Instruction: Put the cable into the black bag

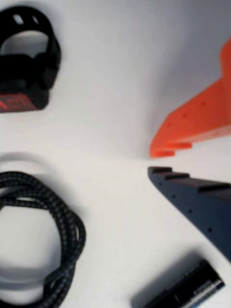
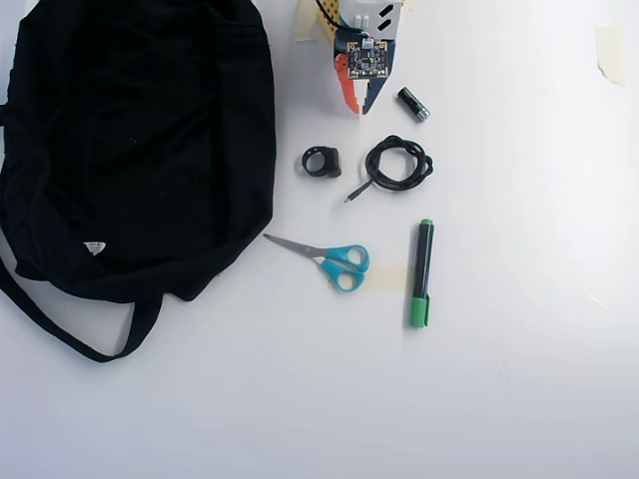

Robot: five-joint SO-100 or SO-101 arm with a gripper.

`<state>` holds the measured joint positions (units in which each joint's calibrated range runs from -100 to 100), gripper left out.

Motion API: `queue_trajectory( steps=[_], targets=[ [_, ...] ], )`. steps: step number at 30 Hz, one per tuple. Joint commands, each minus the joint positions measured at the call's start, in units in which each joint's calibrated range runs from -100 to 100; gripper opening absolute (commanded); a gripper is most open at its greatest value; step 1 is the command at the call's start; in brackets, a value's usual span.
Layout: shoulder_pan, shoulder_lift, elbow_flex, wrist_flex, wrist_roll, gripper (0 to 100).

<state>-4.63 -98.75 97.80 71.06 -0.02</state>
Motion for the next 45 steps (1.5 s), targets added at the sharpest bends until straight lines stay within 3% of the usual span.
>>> queue_trajectory(
  steps=[1, 8, 16, 37, 45],
  targets=[
    [-0.08, -0.83, 1.48, 1.72, 0.13, 2],
    [-0.16, -0.66, 0.85, -4.31, 0.13, 2],
    [-0.16, 8.05, -5.26, -23.17, 0.13, 2],
    [-4.2, 52.12, -45.06, -55.73, 0.13, 2],
    [-3.97, 70.62, -68.87, -57.28, 0.18, 2]
  ],
)
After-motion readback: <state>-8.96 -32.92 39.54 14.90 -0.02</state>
